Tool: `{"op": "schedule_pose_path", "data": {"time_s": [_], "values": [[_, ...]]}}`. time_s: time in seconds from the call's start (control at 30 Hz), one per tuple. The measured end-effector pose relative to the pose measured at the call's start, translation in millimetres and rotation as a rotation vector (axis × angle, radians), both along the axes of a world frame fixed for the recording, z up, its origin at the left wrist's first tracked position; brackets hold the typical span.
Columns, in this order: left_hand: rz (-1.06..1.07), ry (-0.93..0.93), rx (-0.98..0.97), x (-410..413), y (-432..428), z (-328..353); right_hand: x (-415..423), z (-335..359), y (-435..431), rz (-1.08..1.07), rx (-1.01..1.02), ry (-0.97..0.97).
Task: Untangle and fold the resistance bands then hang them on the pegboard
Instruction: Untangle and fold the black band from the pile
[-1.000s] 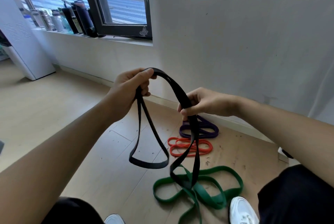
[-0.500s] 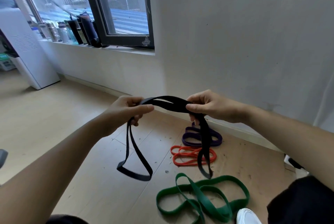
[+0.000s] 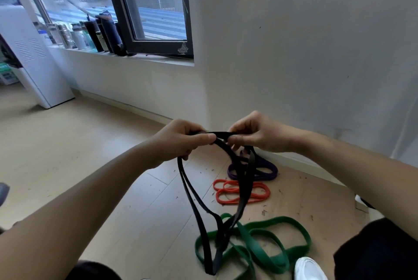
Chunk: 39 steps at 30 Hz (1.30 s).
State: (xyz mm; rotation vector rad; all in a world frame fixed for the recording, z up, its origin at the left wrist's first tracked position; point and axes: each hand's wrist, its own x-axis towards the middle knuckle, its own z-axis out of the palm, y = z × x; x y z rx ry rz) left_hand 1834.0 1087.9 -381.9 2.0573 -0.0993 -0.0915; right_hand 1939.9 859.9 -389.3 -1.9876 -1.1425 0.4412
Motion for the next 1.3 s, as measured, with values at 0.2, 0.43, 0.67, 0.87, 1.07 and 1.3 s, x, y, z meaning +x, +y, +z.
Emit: {"op": "schedule_pose_path", "data": {"time_s": [0.2, 0.43, 0.67, 0.87, 1.07, 1.3], "values": [[0.048, -0.077, -0.074, -1, -5, 5, 0, 8, -3, -0.019, 0.022, -0.076], [0.05, -0.162, -0.148, -3, -3, 7, -10, -1, 7, 0.003, 0.061, 0.092], [0.059, -0.164, -0.25, -3, -3, 8, -14, -6, 20, 0.0, 0.069, 0.14], [0.092, -0.186, -0.298, -1, 5, 5, -4, 0, 18, 0.01, 0.062, 0.179], [0.053, -0.109, -0.194, 0, 23, 0, 4, 19, 0, 0.086, 0.115, 0.272], [-0.118, 0.011, -0.117, -1, 6, 4, -5, 17, 3, 0.109, 0.103, 0.267]]}}
